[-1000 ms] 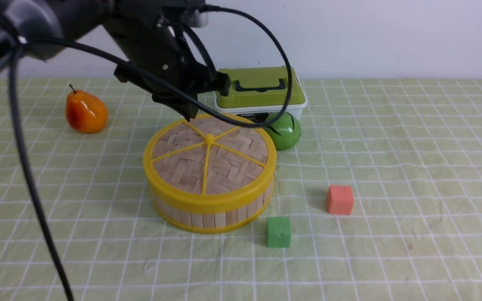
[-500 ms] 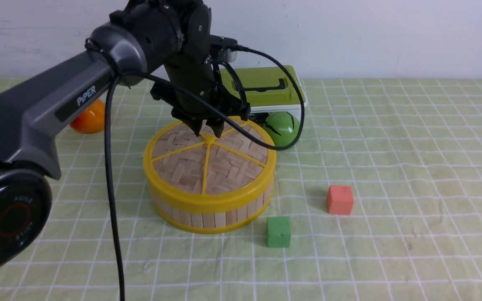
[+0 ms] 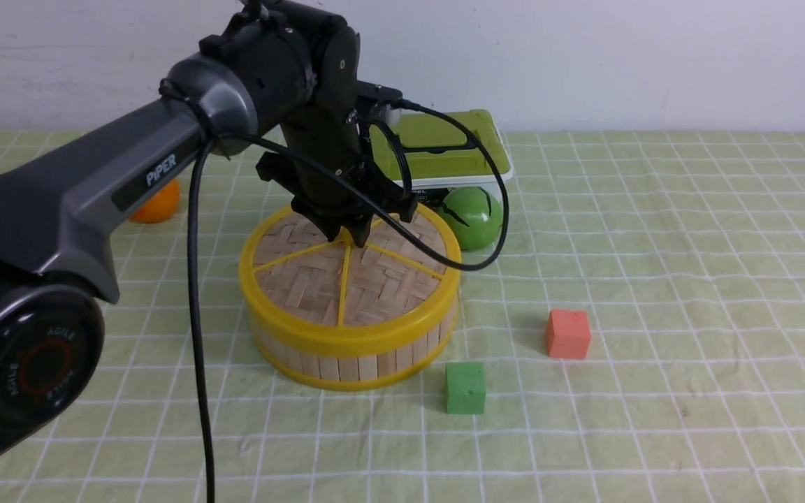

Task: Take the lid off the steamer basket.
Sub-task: Use the left arm to lift the lid of the steamer, then use the left arm to place the steamer lid on the table

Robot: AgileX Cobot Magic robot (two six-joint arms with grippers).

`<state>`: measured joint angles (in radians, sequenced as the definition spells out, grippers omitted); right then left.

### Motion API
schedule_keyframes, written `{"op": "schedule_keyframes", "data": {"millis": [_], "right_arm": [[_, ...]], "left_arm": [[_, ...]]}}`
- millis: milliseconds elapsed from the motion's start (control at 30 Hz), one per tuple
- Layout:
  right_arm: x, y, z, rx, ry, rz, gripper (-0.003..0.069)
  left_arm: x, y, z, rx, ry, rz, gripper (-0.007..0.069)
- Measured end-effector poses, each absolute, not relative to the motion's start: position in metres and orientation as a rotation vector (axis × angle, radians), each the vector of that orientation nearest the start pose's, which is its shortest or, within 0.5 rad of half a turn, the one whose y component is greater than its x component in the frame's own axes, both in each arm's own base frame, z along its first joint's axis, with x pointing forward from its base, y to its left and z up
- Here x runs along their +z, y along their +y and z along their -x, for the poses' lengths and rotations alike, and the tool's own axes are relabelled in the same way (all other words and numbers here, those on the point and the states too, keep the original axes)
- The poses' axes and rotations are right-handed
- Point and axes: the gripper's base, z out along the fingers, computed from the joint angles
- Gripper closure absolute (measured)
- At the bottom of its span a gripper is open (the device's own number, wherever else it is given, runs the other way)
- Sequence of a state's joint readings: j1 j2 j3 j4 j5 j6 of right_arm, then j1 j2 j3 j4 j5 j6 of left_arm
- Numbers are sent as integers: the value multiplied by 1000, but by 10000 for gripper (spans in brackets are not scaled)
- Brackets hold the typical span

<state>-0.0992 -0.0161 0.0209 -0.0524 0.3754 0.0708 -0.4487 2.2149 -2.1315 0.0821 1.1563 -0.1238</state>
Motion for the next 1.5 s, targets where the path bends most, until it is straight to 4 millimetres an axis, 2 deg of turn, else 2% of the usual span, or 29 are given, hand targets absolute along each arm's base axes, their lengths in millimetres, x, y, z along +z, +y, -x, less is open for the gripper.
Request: {"op": "schedule_keyframes", "data": {"millis": [200,400,633,733,800,833,867,933,967,1000,1067,1133,1167,1200,1233,1267,1333,1367,1400,1500], "right_arm": [[173,-7,-52,-71,1860,-126,415],[173,-7,-52,-71,1860,-126,415],[173,-7,-52,-71,1860,-126,415],[173,-7,-52,-71,1860,-126,415],[173,-7,-52,-71,1860,-126,415],[173,-7,-52,-71,1860,-126,415],[173,-7,-52,-71,1860,-126,415],[173,-7,-52,-71,1860,-126,415],[173,-7,-52,-71,1860,-126,415],[173,-7,-52,-71,1860,-126,415],[173,-7,-52,-71,1860,-126,415],[173,-7,-52,-71,1860,-126,415],[173,-7,-52,-71,1860,-126,415],[173,-7,-52,-71,1860,-126,415],[173,-7,-52,-71,1860,-126,415],[173,-7,-52,-71,1860,-126,415],[173,-7,-52,-71,1860,-126,415],[173,-7,-52,-71,1860,-126,415],[173,-7,-52,-71,1860,-126,415],[173,-7,-52,-71,1860,-126,415]], "left_arm": [[265,-205,-442,-47,2680,-471,372],[266,-206,-442,-45,2677,-486,519],[278,-205,-440,-54,2673,-483,518],[320,-200,-429,-82,2591,-460,518],[357,-190,-417,-58,2506,-443,518],[361,-189,-415,-61,2500,-441,518],[390,-178,-401,-13,2439,-425,518],[416,-162,-390,42,2379,-384,518],[423,-156,-386,53,2362,-365,518],[437,-140,-378,64,2342,-295,518],[444,-115,-371,78,2351,-193,518],[431,-80,-370,127,2416,-68,518],[429,-75,-371,136,2424,-50,518],[416,-61,-372,160,2473,-6,518],[389,-43,-375,184,2557,52,518],[386,-43,-375,186,2565,50,518],[335,-23,-384,152,2642,125,518],[331,-20,-384,145,2647,137,518],[303,-13,-388,116,2668,177,518],[265,-9,-395,99,2694,208,518]]}}
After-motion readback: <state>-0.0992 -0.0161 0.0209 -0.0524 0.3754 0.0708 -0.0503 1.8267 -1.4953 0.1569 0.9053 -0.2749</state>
